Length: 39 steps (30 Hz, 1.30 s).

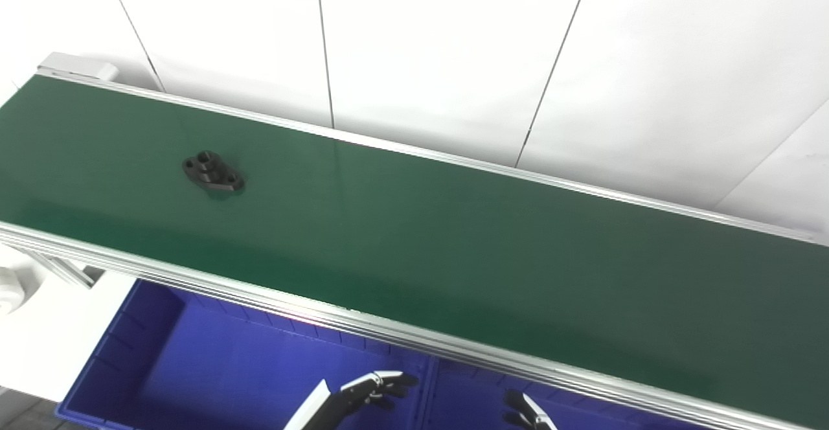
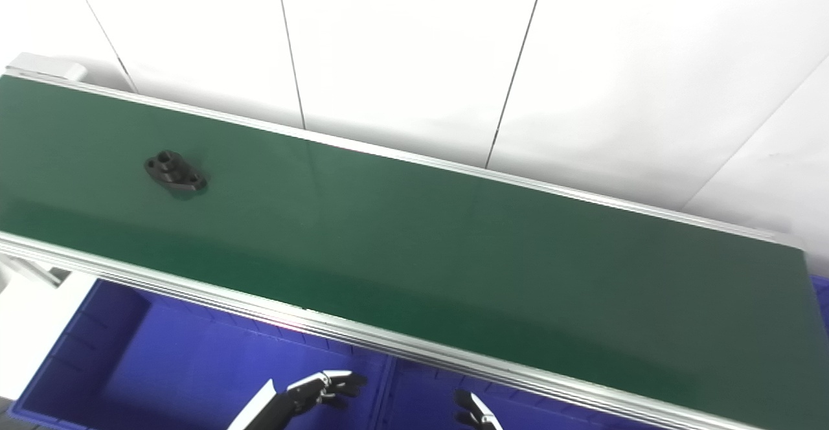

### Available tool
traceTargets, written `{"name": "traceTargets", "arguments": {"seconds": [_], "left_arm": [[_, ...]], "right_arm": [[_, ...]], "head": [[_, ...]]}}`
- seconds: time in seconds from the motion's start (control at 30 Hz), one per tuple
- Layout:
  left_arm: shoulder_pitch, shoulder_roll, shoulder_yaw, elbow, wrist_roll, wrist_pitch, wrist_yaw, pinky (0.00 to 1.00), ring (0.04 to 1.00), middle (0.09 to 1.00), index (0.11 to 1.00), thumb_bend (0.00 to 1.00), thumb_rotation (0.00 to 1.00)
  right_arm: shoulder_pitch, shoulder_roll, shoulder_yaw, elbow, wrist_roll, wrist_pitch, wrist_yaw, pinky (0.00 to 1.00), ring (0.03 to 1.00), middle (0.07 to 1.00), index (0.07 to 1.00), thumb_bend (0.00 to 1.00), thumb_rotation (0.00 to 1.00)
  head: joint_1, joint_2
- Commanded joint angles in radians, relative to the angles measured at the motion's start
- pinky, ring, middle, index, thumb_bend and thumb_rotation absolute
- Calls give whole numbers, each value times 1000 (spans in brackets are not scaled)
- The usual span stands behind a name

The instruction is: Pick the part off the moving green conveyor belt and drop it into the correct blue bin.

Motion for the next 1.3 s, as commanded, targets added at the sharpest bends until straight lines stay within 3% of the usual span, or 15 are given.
{"name": "traceTargets", "arguments": {"seconds": [0.0,0.33,0.63,0.87,1.13,1.27], "left_arm": [[-6,10,-7,-5,2,-31,30,698,774,826,774,720,523],[-23,23,-33,21,-1,-31,65,691,766,817,768,732,531],[-38,30,-55,33,-2,-31,90,690,763,812,766,732,537],[-49,34,-73,48,4,-31,111,687,761,812,766,734,543],[-64,42,-95,56,8,-31,141,684,758,812,770,715,521],[-65,41,-98,54,5,-31,145,685,760,811,768,721,522]], "right_arm": [[-2,-6,5,-9,7,-62,-15,738,829,871,882,730,357],[-11,-4,14,13,9,-63,-27,728,821,868,871,718,309],[-18,-13,26,15,11,-64,-40,724,826,872,873,715,301],[-32,-37,62,11,8,-64,-102,692,795,847,858,710,292],[-40,-55,94,-29,24,-64,-164,725,795,823,833,703,261],[-44,-56,101,-68,33,-64,-185,732,794,819,823,715,296]], "head": [[1,0],[-22,-54],[-25,-62],[-25,-78],[-32,-80],[-29,-77]]}}
